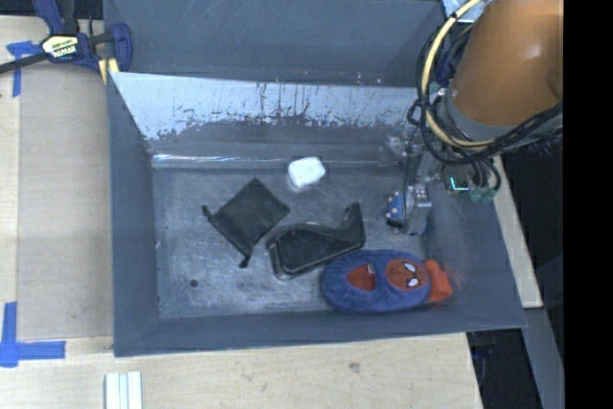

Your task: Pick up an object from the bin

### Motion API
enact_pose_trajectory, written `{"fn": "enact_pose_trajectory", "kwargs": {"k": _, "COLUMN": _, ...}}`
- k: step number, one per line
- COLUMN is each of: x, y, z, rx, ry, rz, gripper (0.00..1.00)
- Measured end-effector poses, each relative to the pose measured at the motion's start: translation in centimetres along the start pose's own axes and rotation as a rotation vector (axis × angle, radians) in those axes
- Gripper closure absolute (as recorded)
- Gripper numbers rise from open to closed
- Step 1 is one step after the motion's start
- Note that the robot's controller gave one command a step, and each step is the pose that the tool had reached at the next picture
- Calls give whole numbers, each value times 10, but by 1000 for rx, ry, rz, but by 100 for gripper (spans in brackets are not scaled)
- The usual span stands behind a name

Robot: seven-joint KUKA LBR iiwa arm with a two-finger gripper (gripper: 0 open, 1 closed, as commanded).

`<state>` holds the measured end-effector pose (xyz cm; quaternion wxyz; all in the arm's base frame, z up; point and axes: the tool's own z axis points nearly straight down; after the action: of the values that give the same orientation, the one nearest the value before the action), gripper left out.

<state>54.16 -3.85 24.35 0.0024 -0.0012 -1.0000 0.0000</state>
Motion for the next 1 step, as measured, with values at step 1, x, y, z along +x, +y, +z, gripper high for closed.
{"fn": "enact_pose_trajectory", "kwargs": {"k": 1, "x": 58, "y": 72, "z": 99, "rx": -2, "ry": 4, "rz": -37, "gripper": 0}}
